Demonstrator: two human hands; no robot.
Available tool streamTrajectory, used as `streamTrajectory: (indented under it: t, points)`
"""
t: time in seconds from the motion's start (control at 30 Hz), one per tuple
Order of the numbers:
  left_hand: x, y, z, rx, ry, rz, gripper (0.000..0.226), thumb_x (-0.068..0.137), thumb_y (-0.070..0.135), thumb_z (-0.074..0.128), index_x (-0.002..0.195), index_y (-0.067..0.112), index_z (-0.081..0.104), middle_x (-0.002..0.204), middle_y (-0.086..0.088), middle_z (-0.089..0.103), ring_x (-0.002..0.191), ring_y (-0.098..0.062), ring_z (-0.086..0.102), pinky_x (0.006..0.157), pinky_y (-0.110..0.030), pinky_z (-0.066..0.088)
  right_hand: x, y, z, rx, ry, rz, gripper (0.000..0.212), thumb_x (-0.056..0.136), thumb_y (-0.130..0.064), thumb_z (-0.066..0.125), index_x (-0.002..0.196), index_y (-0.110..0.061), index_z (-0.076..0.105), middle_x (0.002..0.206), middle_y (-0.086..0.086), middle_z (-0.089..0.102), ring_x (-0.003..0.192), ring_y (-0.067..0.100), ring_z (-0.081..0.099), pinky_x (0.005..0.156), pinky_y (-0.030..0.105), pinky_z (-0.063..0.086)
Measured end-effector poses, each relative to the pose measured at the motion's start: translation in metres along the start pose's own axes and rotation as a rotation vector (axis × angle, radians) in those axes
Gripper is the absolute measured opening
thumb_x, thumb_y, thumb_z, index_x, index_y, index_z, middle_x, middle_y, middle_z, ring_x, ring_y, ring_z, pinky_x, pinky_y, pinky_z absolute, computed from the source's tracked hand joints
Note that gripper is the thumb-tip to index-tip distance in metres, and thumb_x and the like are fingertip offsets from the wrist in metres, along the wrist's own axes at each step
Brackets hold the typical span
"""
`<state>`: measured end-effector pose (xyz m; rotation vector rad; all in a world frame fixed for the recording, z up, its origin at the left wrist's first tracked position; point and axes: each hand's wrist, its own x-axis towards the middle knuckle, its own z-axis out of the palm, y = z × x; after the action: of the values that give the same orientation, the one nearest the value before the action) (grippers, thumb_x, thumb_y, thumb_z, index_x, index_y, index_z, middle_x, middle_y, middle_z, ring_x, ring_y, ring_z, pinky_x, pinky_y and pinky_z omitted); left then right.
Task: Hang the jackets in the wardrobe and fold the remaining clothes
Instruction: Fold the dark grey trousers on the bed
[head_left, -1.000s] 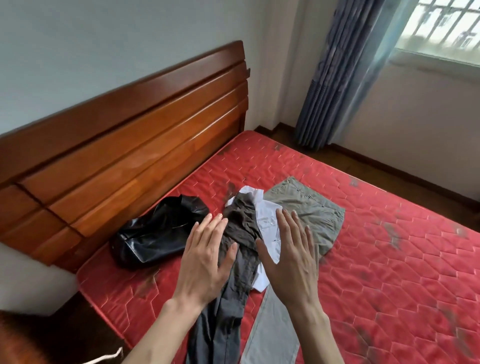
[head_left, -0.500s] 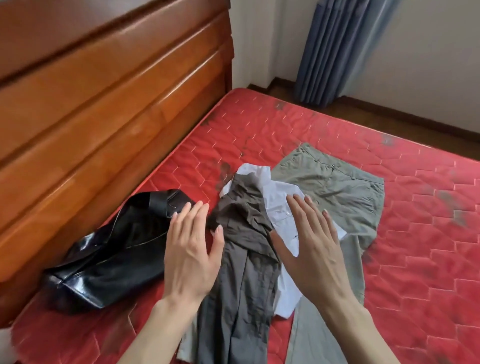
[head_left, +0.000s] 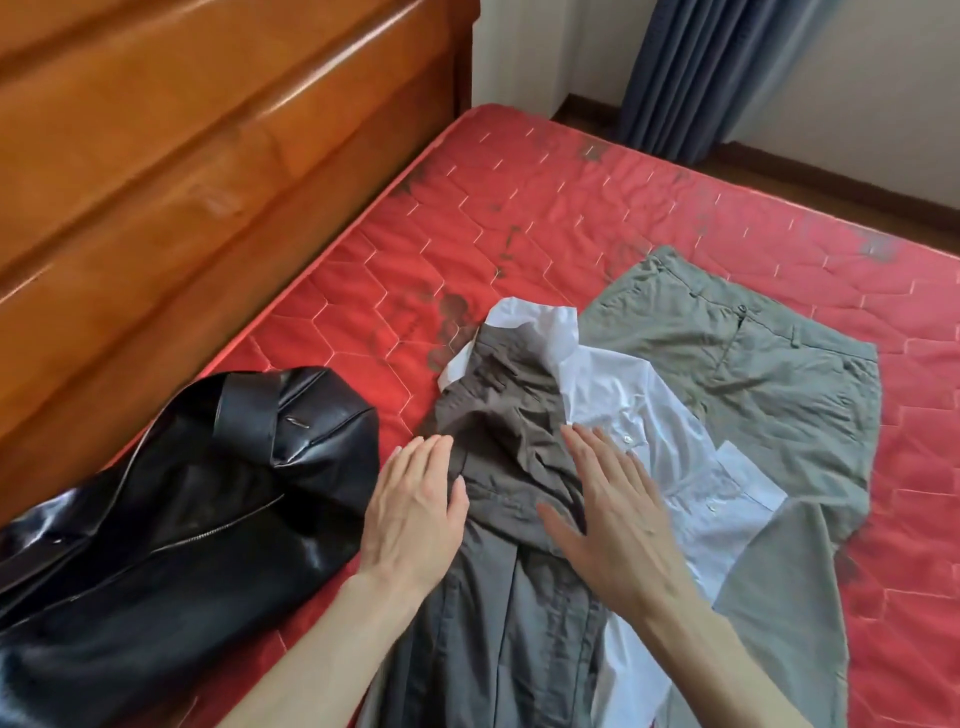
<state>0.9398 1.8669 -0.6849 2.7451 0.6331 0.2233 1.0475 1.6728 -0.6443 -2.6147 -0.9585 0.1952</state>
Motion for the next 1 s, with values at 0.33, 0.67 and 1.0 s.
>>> streamTrajectory:
  t: [0.33,0.67,1.0]
  points:
    - [0.039,-0.043,0.046,0.399,-0.224,0.153,0.032,0.079,-0.001,0.062,0.108,0.009,0.072,0.119,-0.016,0.067,0.116,-0.037,0.061,0.105,-0.051,0.047,0.010,-0.020,0.077,0.058,-0.180,-0.053,0.079,0.097,-0.048,0.059,0.163,-0.022,0.025,0.168,-0.005,0.028,0.158,0.013,0.016,0.129,0.036,0.014]
    - [0.041,-0.061,0.067,0.334,-0.193,0.038,0.054,0.060,-0.003,0.084,0.108,0.011,0.062,0.080,-0.006,0.062,0.071,-0.030,0.063,0.065,-0.044,0.052,0.003,-0.017,0.103,-0.003,-0.182,0.014,0.079,0.092,-0.042,0.067,0.159,-0.014,0.037,0.162,0.002,0.042,0.153,0.019,0.033,0.124,0.038,0.023]
    - [0.049,-0.042,0.068,0.219,-0.351,-0.271,0.025,0.100,0.016,0.055,0.124,0.016,0.048,0.128,-0.007,0.058,0.124,-0.029,0.048,0.103,-0.039,0.038,-0.009,-0.005,0.114,-0.126,-0.106,-0.002,0.085,0.073,-0.041,0.087,0.145,-0.009,0.056,0.144,0.008,0.061,0.137,0.025,0.057,0.107,0.045,0.052]
